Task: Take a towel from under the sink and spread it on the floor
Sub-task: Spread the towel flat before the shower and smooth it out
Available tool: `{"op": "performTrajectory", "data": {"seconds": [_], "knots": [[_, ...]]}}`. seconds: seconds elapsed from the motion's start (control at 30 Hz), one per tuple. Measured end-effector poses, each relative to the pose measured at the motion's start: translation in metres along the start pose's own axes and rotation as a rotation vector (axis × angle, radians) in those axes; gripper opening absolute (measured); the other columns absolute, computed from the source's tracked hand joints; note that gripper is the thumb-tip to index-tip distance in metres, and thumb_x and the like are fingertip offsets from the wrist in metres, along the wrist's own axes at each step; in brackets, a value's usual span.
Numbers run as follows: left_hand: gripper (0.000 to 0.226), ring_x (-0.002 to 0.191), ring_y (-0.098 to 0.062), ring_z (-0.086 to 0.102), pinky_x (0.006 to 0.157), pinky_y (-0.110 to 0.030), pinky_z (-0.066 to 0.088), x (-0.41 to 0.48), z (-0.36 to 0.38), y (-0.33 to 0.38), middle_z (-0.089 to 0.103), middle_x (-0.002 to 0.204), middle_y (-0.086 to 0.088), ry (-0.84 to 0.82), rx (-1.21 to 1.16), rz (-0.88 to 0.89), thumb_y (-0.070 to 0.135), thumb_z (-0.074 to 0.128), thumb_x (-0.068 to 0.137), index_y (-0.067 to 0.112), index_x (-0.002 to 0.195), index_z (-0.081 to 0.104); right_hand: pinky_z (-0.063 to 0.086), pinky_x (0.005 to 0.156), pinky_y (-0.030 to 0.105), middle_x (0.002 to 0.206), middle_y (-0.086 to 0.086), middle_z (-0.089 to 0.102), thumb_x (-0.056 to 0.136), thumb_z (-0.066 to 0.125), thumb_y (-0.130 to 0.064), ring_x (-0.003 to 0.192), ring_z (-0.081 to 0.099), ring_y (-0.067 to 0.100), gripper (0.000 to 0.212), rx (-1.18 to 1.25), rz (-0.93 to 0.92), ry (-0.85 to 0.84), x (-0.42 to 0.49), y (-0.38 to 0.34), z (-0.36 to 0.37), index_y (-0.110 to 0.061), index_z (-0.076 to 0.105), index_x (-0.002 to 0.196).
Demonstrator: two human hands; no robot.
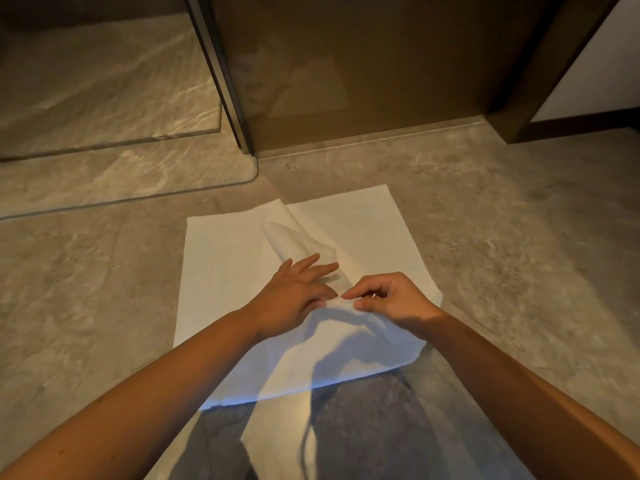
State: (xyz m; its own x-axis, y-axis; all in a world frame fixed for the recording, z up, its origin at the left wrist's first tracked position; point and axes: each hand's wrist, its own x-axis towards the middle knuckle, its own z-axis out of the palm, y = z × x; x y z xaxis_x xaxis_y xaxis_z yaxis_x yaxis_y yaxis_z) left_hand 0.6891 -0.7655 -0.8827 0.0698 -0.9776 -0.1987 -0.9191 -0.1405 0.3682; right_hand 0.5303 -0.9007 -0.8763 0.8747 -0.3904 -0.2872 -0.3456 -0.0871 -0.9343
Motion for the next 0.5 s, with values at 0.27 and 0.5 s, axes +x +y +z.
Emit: {"op": "performTrajectory", "data": {"seconds": [0.27, 0.5], "knots": [[0.019, 0.091, -0.025, 0.055, 0.076, -0.032, 0.032, -0.019, 0.009, 0.006, 0.066, 0.099, -0.007, 0.053, -0.051, -0.020, 0.023, 0.050, 0.091, 0.013, 0.102, 0.061, 0.047, 0.069, 0.006, 0.080, -0.008, 0.067, 0.078, 0.068, -0.006, 0.075, 0.059, 0.004, 0.016, -0.097, 0.078, -0.022, -0.005, 0.011, 0.009, -0.019, 0.072, 0.086], [0.004, 0.067, -0.017, 0.045, 0.057, -0.026, 0.030, -0.038, -0.007, -0.006, 0.057, 0.078, -0.008, 0.104, -0.275, -0.141, 0.012, 0.055, 0.085, 0.014, 0.083, 0.053, 0.045, 0.068, 0.015, 0.073, -0.010, 0.062, 0.074, 0.073, -0.012, 0.071, 0.058, 0.004, 0.021, -0.226, 0.031, 0.001, -0.010, 0.015, 0.002, -0.029, 0.062, 0.069]]}}
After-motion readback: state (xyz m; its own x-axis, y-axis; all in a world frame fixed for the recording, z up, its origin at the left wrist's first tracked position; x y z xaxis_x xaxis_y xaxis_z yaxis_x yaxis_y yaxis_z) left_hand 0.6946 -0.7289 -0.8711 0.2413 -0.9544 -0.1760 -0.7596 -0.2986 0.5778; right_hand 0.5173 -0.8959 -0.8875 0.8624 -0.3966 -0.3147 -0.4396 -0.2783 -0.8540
